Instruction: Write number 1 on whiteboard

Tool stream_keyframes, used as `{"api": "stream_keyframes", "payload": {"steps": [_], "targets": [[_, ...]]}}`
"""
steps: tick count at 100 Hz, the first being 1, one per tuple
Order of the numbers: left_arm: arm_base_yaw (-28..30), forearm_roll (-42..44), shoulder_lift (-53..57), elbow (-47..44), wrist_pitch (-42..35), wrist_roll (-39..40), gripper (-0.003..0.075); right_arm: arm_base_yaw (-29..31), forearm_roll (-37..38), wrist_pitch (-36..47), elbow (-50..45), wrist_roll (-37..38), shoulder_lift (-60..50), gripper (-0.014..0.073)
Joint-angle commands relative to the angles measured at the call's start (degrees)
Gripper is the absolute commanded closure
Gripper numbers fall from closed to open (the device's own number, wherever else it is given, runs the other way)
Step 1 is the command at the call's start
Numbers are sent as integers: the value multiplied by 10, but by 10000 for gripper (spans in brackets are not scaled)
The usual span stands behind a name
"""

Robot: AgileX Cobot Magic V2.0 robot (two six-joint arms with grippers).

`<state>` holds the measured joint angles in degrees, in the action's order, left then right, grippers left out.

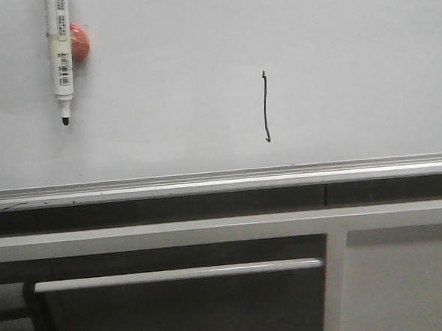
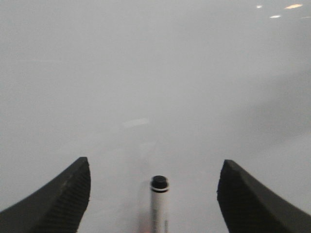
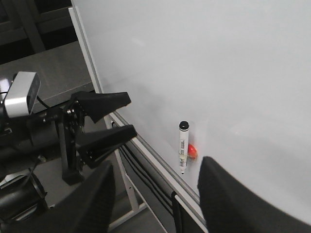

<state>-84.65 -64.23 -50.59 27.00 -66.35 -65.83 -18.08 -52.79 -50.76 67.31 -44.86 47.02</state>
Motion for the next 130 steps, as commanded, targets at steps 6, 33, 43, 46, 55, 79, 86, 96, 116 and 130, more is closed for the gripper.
{"api": "stream_keyframes", "payload": {"steps": [6, 33, 43, 46, 55, 79, 86, 96, 116, 130], "targets": [[-8, -18, 73, 17, -87, -77, 368, 3, -3, 40, 19, -3, -18, 308], [-8, -132, 246, 21, -13, -225, 741, 3, 47, 70, 3, 2, -46, 655], [-8, -183, 295, 21, 87, -295, 741, 3, 53, 87, -30, 2, -64, 656], [-8, -197, 304, 20, 107, -309, 741, 3, 53, 97, -49, 2, -73, 656], [-8, -241, 322, 13, 125, -342, 741, 3, 53, 134, -108, 2, -103, 657], [-8, -298, 334, -55, 237, -341, 741, 3, 53, 215, -277, 2, -255, 657], [-8, -309, 334, -76, 252, -338, 741, 3, 53, 220, -326, 2, -302, 657], [-8, -324, 335, -92, 266, -337, 741, 3, 47, 236, -392, 2, -357, 657], [-8, -364, 335, -118, 270, -337, 741, 3, -1, 236, -499, 2, -422, 657], [-8, -386, 335, -144, 268, -337, 741, 3, -45, 258, -540, 2, -429, 657]]}}
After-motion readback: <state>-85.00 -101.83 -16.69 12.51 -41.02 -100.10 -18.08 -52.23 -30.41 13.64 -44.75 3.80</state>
